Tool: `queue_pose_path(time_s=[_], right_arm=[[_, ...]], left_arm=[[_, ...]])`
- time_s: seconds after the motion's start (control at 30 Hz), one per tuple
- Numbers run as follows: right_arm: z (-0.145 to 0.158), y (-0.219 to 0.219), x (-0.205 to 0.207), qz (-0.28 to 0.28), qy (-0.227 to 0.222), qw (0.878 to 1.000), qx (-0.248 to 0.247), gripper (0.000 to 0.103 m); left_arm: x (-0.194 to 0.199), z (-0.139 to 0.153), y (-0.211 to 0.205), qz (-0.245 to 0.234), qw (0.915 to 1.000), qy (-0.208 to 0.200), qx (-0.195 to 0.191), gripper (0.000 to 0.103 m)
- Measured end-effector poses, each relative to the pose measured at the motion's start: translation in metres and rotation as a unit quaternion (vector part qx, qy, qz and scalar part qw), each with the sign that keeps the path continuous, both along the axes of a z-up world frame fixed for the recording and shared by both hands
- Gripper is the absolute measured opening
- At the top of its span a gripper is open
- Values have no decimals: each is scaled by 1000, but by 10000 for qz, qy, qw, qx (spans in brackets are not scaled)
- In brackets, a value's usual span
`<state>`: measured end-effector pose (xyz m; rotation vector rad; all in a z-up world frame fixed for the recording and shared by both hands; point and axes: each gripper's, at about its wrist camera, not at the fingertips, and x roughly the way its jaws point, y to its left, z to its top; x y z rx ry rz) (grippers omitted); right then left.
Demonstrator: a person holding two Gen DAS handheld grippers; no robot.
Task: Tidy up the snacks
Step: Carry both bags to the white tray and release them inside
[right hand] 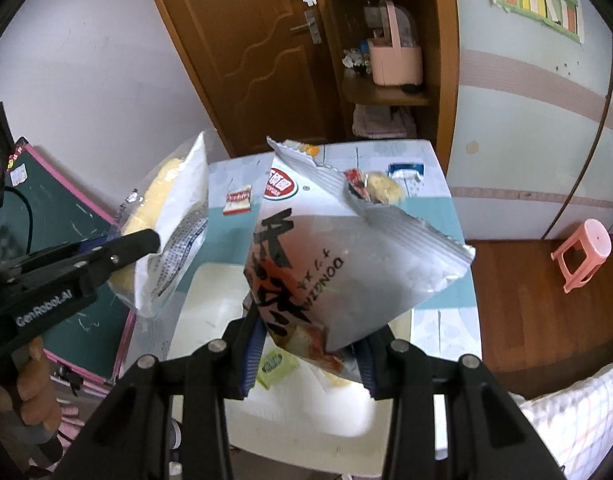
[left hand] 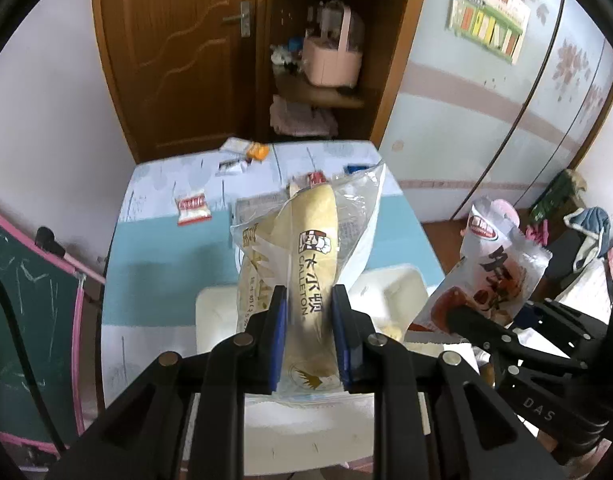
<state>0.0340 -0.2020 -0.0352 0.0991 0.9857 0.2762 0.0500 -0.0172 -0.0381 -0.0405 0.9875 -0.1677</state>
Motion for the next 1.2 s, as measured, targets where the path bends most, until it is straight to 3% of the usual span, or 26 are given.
queue_pose_path(time_s=[0.53,0.8,0.93,0.97,1.03,1.07,1.1,1.2], right_arm=[[-40,3,-22,125,443,9986,-266,41],[-48,11,-27,246,585,9972,-399,42],[-49,13,-27,266,616,9969,-422,42],[-49,13,-28,274,628,9967,-431,43],[-50,14,-28,287,657,9965,-419,43],[-50,15,-28,283,672,9966,-393,43],[-51,14,-27,272,695,9965,-373,43],[-53,11,-25,220,810,9960,-303,48]], left_arm=[[-10,-62,-23,-45,9964,752,394,19],[-8,-82,-21,-36,9932,1098,382,20],[-10,-82,-21,-33,9934,1051,450,21],[-10,-80,-22,-34,9937,1018,464,24],[-9,-77,-21,2,9938,1018,446,49],[-9,-76,-20,32,9938,1028,425,76],[-9,-75,-19,104,9940,1005,429,81],[-9,-74,-13,178,9941,1010,346,82]])
